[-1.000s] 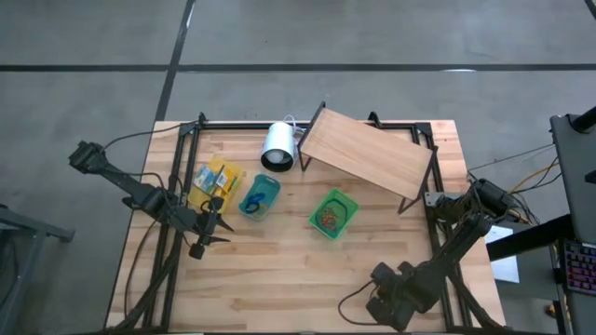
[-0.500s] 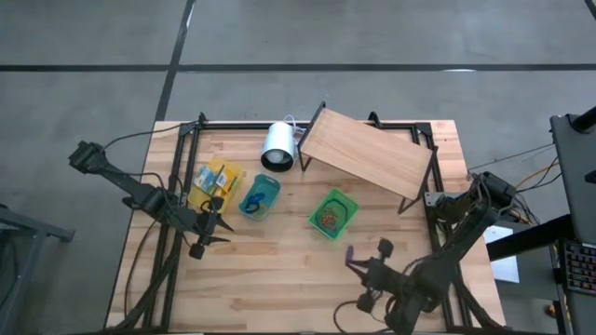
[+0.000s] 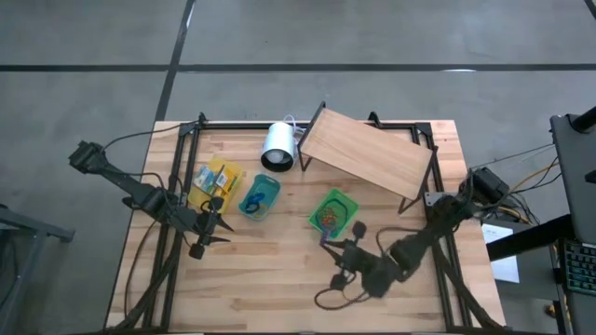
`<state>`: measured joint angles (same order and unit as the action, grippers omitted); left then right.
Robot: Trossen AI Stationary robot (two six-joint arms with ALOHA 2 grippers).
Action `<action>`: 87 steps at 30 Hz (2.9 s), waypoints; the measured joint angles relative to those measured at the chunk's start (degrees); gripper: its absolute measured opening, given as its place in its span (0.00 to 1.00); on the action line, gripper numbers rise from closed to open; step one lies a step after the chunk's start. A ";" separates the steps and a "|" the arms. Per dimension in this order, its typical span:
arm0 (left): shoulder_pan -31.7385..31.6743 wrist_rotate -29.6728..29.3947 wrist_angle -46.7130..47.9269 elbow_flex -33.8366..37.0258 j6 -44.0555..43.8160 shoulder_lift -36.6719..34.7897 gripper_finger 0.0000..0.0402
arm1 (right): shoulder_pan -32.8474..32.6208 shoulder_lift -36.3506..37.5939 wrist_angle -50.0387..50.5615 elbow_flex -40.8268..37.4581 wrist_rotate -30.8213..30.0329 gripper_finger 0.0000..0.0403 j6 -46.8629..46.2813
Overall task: Pick & Place Office Desk Supplies
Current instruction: Put the violet spring keychain into the blue bin
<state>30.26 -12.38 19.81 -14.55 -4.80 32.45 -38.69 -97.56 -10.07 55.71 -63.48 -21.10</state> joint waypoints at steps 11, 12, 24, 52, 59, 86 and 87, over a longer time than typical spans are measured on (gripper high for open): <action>0.00 -0.01 0.05 0.00 -0.02 0.01 0.38 | 15.27 -3.43 -44.71 -10.98 32.79 0.06 19.39; 0.00 -0.01 0.26 0.00 -0.01 0.02 0.38 | 16.45 -4.43 -44.80 -10.92 33.53 0.06 18.74; 0.00 -0.01 0.69 0.00 -0.01 0.02 0.38 | 25.52 -20.03 -44.68 4.41 33.50 0.06 22.35; 0.00 0.00 1.20 -0.02 0.00 0.02 0.38 | 32.41 -33.38 -11.10 28.14 34.02 0.06 8.85; 0.00 0.00 1.18 -0.02 0.00 0.02 0.38 | 32.36 -33.27 -11.18 28.16 34.02 0.06 8.35; 0.00 0.00 1.18 -0.02 -0.01 0.02 0.38 | 32.50 -33.16 -11.60 28.16 36.39 0.37 6.48; 0.00 0.00 1.18 -0.02 0.00 0.02 0.38 | 32.50 -33.16 -11.60 28.16 36.41 0.38 6.46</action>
<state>30.26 -12.38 20.99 -14.57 -4.80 32.47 -6.20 -130.72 -21.67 83.88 -27.07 -14.63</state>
